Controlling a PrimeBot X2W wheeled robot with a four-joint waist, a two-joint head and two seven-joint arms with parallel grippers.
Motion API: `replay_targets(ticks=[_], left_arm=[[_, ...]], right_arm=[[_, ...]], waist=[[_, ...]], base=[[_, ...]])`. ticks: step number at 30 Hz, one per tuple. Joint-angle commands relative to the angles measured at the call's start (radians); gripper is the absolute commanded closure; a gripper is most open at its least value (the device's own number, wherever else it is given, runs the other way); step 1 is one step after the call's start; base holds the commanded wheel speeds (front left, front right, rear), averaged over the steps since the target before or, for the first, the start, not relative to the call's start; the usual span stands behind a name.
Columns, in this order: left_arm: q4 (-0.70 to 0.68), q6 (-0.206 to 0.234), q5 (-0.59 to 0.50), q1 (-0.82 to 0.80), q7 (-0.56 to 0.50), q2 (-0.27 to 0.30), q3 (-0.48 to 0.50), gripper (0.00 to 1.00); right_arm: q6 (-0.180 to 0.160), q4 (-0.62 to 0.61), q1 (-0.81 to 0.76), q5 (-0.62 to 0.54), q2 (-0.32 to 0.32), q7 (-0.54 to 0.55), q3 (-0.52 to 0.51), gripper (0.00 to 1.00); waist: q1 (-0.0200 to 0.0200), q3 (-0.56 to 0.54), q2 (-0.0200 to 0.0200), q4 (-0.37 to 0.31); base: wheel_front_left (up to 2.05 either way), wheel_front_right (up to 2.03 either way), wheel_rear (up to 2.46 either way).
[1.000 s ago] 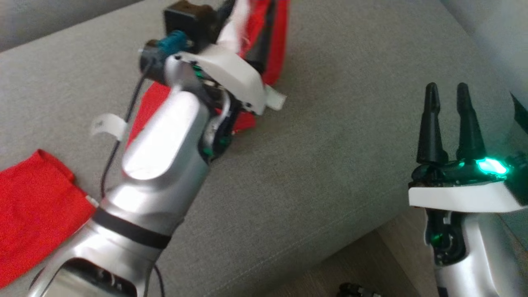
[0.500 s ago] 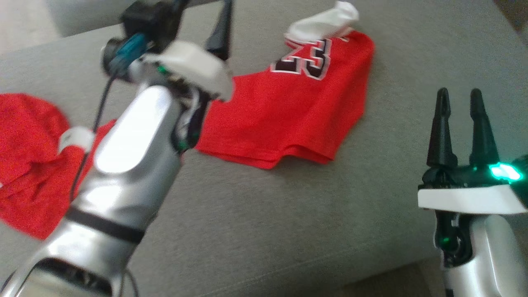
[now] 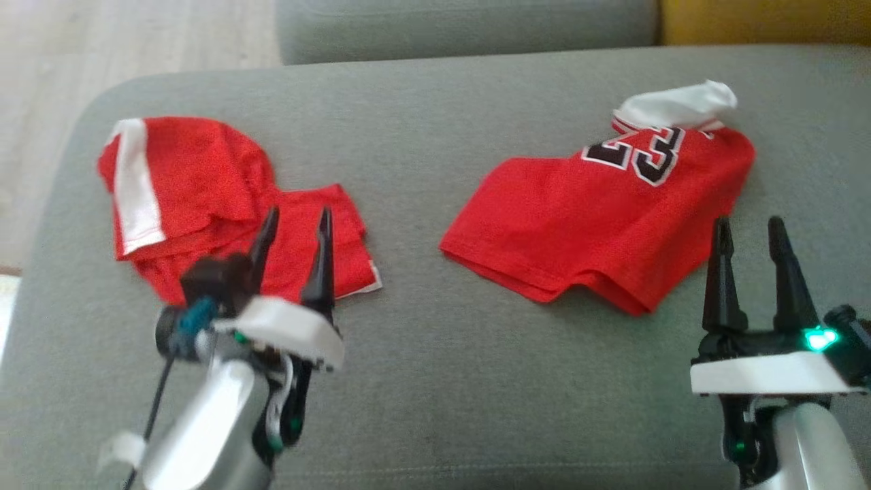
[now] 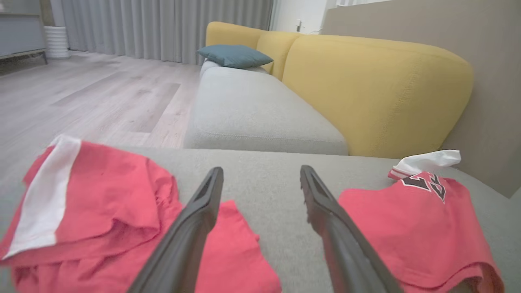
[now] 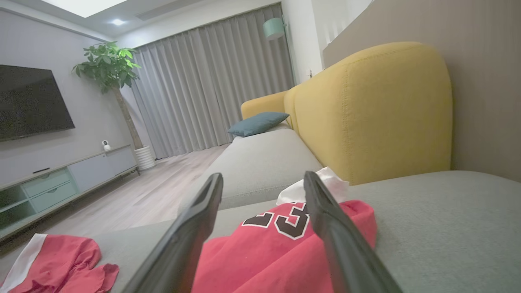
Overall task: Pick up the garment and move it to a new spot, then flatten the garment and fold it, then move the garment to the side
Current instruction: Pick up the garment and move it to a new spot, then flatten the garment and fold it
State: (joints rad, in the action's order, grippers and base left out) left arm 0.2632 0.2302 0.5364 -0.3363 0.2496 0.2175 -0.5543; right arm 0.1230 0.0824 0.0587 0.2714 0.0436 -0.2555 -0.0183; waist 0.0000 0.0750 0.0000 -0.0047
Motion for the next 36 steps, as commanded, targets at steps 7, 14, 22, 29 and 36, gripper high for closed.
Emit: replay_targets(ticks=[7,14,22,29,36], left_arm=[[-0.098,-0.013,-0.054,0.044,0.012,-0.026,0.079,0.00],[-0.098,-0.036,-0.078,0.048,0.012,-0.043,0.091,0.00],[-0.079,-0.062,-0.100,0.051,0.012,-0.067,0.098,0.00],[-0.072,-0.084,-0.125,0.038,0.012,-0.095,0.120,0.00],[-0.063,-0.102,-0.143,0.016,0.012,-0.115,0.145,0.00]], right_arm=[[0.008,0.012,0.018,-0.007,0.007,-0.006,0.015,0.00],[0.008,0.126,0.029,-0.008,0.007,0.012,0.054,0.00],[0.008,0.338,0.130,0.072,0.007,0.095,0.095,0.00],[0.008,0.519,0.235,0.026,0.007,0.093,0.061,0.00],[0.008,0.661,0.322,0.008,0.007,0.076,0.046,1.00]], waist=[[0.0000,-0.019,0.0000,0.055],[0.0000,-0.004,0.0000,0.067],[0.0000,0.049,0.0000,0.097],[0.0000,0.113,0.0000,0.124],[0.0000,0.141,0.0000,0.131]], base=[[0.00,0.00,0.00],[0.00,0.00,0.00],[0.00,0.00,0.00],[0.00,0.00,0.00],[0.00,0.00,0.00]])
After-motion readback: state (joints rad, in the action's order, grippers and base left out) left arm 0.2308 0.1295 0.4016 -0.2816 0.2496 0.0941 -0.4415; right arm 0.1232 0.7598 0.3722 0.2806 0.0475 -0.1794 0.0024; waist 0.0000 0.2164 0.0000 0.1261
